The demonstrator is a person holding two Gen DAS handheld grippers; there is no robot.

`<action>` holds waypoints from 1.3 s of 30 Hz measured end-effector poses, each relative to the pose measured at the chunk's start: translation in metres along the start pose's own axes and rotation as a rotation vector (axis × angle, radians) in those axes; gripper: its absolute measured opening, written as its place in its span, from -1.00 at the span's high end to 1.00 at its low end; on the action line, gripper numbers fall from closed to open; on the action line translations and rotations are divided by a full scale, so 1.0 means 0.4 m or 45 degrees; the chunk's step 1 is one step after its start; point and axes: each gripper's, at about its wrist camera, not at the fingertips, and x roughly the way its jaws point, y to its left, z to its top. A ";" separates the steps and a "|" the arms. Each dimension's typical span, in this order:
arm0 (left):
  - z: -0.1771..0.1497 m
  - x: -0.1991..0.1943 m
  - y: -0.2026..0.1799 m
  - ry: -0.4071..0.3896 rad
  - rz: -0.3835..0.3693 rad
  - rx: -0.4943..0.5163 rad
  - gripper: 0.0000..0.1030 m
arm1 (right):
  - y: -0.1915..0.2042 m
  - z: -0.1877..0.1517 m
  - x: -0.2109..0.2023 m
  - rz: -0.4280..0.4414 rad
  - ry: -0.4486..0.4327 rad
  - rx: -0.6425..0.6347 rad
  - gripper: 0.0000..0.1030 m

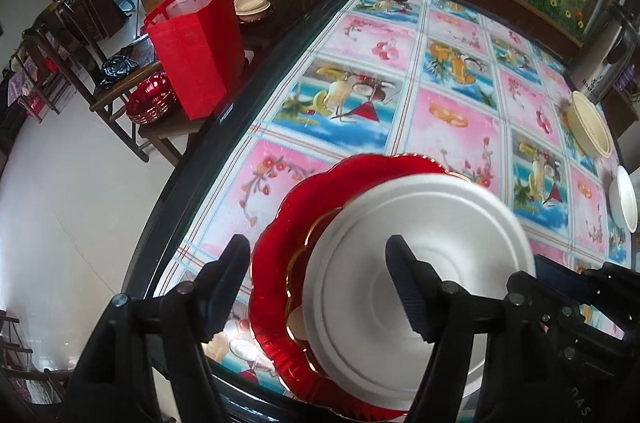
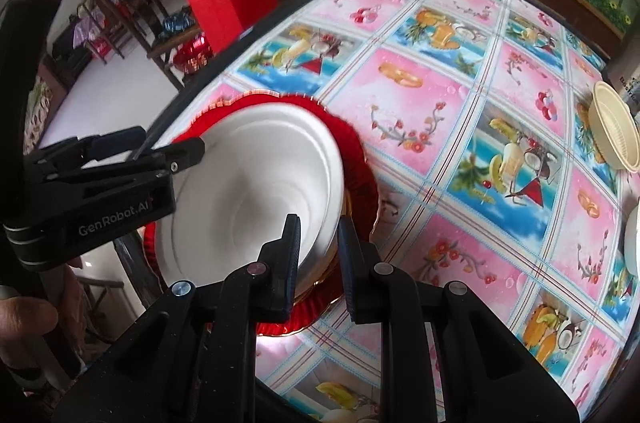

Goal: Organize plates and bowls
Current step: 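Lower the white plate onto the beige bowl and open the left tool, then move the left tool to the beige plate beside the steel kettle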

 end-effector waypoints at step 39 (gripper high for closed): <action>0.105 0.026 -0.617 0.022 -0.233 0.286 -0.55 | -0.549 -0.061 -0.145 -0.176 -0.120 0.439 0.52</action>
